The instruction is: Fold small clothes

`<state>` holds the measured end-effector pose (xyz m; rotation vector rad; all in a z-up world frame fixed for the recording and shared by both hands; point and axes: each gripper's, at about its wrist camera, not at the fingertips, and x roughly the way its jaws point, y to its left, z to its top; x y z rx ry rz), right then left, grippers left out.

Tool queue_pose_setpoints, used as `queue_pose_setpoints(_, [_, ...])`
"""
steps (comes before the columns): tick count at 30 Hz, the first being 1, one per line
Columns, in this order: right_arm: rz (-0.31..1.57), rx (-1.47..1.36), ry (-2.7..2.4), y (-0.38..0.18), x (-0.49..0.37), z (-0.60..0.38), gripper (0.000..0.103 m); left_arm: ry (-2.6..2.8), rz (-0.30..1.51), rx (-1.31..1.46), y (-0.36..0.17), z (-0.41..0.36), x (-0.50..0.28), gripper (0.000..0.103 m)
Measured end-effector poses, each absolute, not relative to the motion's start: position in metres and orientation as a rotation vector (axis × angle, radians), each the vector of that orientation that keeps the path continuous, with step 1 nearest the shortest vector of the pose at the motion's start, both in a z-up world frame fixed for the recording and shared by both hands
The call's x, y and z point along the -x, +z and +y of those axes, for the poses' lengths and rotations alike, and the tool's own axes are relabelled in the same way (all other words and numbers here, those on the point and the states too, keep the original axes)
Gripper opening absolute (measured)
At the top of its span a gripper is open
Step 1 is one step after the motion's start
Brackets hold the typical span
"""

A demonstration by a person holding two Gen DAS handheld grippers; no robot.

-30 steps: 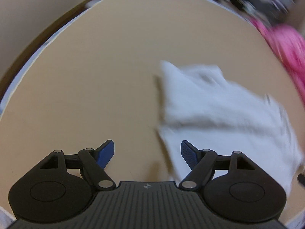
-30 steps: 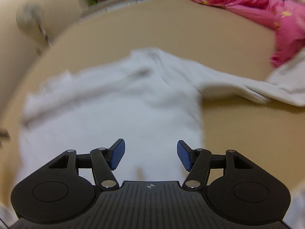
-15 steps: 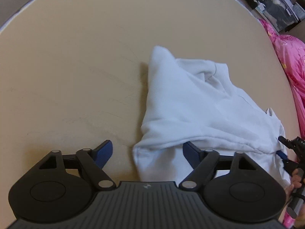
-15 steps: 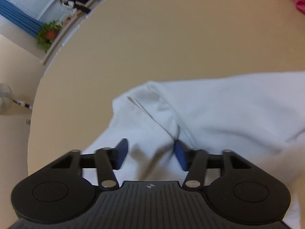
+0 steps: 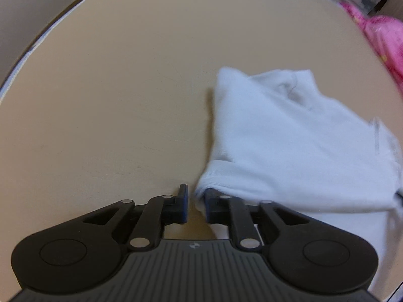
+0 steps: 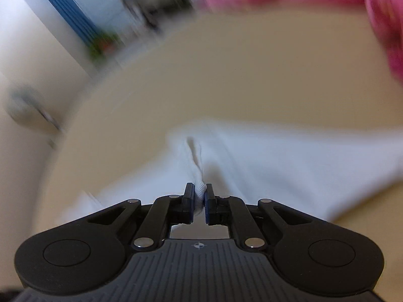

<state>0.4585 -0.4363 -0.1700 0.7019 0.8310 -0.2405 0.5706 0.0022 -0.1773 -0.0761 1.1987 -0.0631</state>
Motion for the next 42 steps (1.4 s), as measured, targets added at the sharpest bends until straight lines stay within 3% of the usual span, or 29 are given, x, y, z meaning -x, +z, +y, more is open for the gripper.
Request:
queue_pose_setpoints(1, [0.907, -0.715, -0.267, -0.195, -0.459, -0.441, 0.006, -0.057, 1.189, 0.067, -0.176, 0.002, -0.569, 0.037])
queue_pose_setpoints(3, [0.823, -0.700, -0.237, -0.203, -0.449, -0.441, 0.007, -0.074, 1.175, 0.085, -0.170, 0.007, -0.566, 0.044])
queue_pose_setpoints(6, [0.816, -0.689, -0.233, -0.198, -0.440, -0.438, 0.014, -0.102, 1.127, 0.139, -0.154, 0.020, -0.558, 0.059])
queue_pose_setpoints(7, [0.824, -0.669, -0.242, -0.196, -0.437, -0.438, 0.016, -0.100, 1.101, 0.158, -0.146, 0.025, -0.554, 0.069])
queue_pose_setpoints(10, [0.781, -0.525, -0.312, -0.177, -0.433, -0.423, 0.030, -0.095, 1.047, 0.165, -0.134, 0.019, -0.553, 0.086])
queue_pose_setpoints(12, [0.740, -0.406, -0.316, -0.169, -0.434, -0.415, 0.035, -0.076, 1.076, 0.104, -0.142, -0.003, -0.564, 0.086])
queue_pose_setpoints(15, [0.865, -0.345, -0.311, -0.183, -0.449, -0.414, 0.040, -0.009, 1.193, -0.107, -0.176, -0.047, -0.579, 0.086])
queue_pose_setpoints(16, [0.883, -0.333, -0.304, -0.186, -0.449, -0.415, 0.040, 0.019, 1.207, -0.174, -0.188, -0.058, -0.579, 0.093])
queue_pose_setpoints(19, [0.859, -0.368, -0.297, -0.168, -0.434, -0.417, 0.043, 0.078, 1.117, -0.344, -0.189, -0.086, -0.562, 0.098])
queue_pose_setpoints(23, [0.732, -0.452, -0.226, -0.126, -0.364, -0.424, 0.067, 0.034, 1.117, -0.362, -0.160, -0.097, -0.527, 0.098])
queue_pose_setpoints(26, [0.651, -0.421, -0.206, -0.100, -0.298, -0.427, 0.076, 0.017, 1.066, -0.354, -0.132, -0.103, -0.483, 0.099])
queue_pose_setpoints(33, [0.545, -0.395, -0.321, -0.090, -0.184, -0.451, 0.079, -0.032, 0.989, -0.366, -0.086, -0.137, -0.368, 0.100])
queue_pose_setpoints(42, [0.488, -0.580, -0.430, -0.112, -0.101, -0.537, 0.079, -0.085, 0.900, -0.510, -0.066, -0.223, -0.320, 0.100])
